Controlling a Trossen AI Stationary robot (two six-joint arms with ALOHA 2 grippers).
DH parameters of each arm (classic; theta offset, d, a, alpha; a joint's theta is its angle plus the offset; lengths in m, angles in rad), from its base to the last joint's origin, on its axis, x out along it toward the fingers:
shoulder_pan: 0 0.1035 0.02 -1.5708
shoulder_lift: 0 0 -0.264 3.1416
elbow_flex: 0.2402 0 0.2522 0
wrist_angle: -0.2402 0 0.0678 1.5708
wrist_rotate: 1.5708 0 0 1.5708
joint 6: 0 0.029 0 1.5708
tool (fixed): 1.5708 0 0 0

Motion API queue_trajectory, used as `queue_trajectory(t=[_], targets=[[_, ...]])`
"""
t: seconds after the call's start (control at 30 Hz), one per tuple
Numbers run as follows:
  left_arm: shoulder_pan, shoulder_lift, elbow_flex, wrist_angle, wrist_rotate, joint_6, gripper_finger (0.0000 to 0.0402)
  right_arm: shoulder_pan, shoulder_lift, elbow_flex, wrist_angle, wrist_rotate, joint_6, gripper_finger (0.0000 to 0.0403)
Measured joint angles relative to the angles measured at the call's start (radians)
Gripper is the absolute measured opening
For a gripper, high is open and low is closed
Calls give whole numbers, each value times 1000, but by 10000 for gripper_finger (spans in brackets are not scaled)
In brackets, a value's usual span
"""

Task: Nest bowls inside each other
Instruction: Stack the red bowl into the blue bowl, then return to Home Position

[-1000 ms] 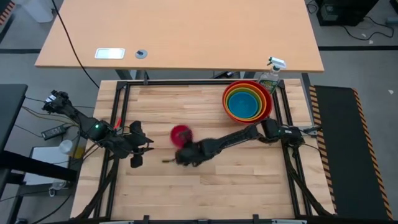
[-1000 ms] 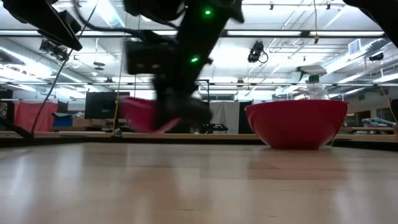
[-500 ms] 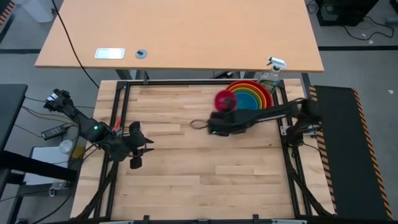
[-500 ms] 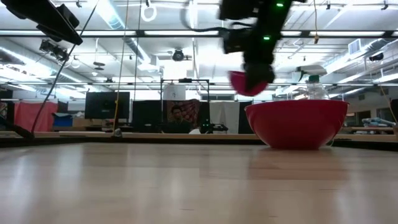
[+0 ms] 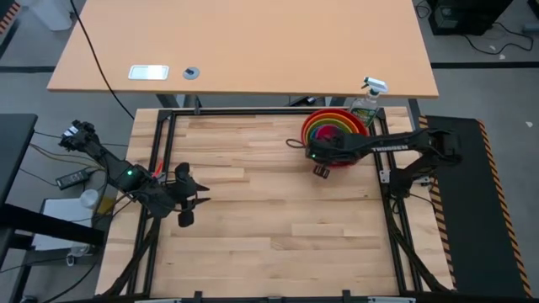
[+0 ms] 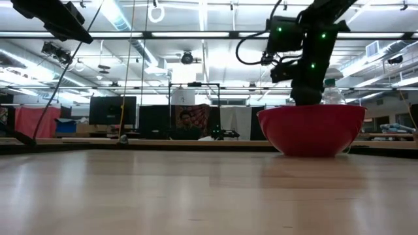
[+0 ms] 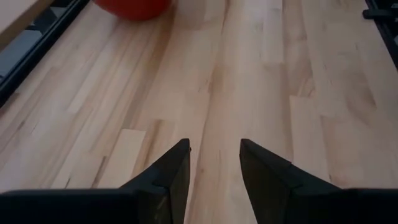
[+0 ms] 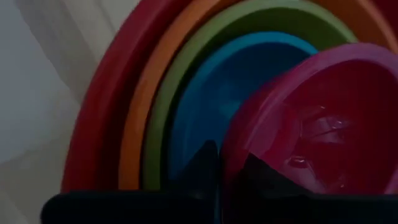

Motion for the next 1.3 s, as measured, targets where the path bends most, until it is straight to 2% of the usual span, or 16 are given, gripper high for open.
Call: queue_trajectory(t=[0.17, 0.33, 0.5, 0.7, 0.83, 0.97, 1.13, 1.3], targets=[[0, 0, 0, 0, -1, 0, 142, -54, 2, -28, 69, -78, -48, 69], [0, 0, 0, 0, 0, 1, 142, -90, 2, -25, 56, -153, -66, 106], [0, 0, 0, 4, 0, 3, 142, -100, 2, 36, -61, -194, -52, 126], [0, 0, 0, 7, 0, 3, 142, -84, -14, 171, -237, -228, -9, 128], [-42, 0, -1, 12, 9, 11, 142, -62, -125, 125, -113, -179, -64, 128], [-105, -3, -48, 37, -18, -26, 142, -104, -257, 23, -83, -206, -54, 128], [-140, -3, -155, 192, -66, -45, 142, -99, -426, -90, -69, -220, 22, 128], [-139, -25, -211, 345, -93, 48, 142, -58, -659, -246, 164, -278, 24, 128]])
